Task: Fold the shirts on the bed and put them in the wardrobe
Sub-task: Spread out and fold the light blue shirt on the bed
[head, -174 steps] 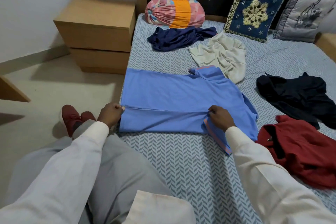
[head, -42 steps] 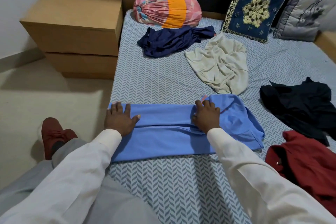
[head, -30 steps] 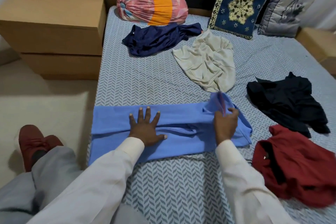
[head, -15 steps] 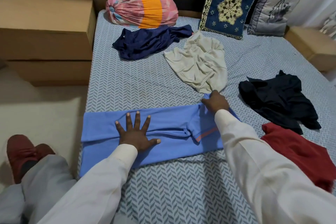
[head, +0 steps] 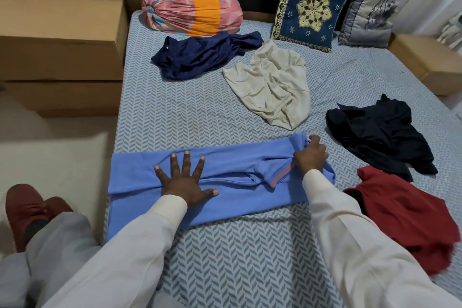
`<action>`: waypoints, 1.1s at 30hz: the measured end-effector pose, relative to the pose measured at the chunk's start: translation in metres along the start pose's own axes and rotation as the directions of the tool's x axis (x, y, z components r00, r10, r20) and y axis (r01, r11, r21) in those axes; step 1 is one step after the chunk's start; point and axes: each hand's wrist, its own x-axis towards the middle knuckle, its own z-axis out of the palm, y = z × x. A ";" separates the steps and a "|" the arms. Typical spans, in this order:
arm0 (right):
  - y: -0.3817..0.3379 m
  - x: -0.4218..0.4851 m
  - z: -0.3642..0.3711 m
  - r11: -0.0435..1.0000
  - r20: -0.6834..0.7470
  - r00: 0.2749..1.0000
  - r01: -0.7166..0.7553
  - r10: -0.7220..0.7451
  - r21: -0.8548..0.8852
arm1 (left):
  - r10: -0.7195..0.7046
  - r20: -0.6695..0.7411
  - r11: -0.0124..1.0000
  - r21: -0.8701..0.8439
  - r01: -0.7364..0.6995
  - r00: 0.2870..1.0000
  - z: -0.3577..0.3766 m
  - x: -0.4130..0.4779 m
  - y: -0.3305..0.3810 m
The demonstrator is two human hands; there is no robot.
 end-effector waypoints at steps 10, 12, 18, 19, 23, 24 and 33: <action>-0.002 0.027 0.007 0.940 -0.090 0.939 0.323 -0.333 -0.112 | -0.107 0.063 0.992 -0.061 0.111 0.992 -0.018 -0.005 0.003; 0.001 0.048 -0.005 0.989 -0.157 0.976 0.149 -0.149 -0.007 | -0.122 0.079 0.990 -0.054 0.127 0.989 -0.021 -0.002 0.005; 0.013 0.090 -0.018 0.968 0.423 0.906 0.129 -0.027 -0.215 | -0.170 0.152 0.984 -0.034 0.177 0.974 -0.036 0.004 0.018; 0.014 0.091 -0.017 0.968 0.406 0.911 0.157 -0.066 -0.195 | -0.176 0.163 0.983 -0.029 0.183 0.971 -0.038 0.004 0.020; 0.017 0.086 -0.019 0.981 0.166 0.983 0.101 -0.073 -0.164 | -0.189 0.185 0.980 -0.027 0.197 0.964 -0.038 0.007 0.021; 0.021 0.085 -0.018 0.986 0.123 0.991 0.065 -0.047 -0.151 | -0.187 0.185 0.980 -0.028 0.196 0.965 -0.038 0.007 0.021; 0.064 0.076 -0.064 0.996 0.443 0.895 -0.027 0.063 -0.088 | -0.177 0.177 0.983 -0.024 0.184 0.968 -0.039 0.003 0.020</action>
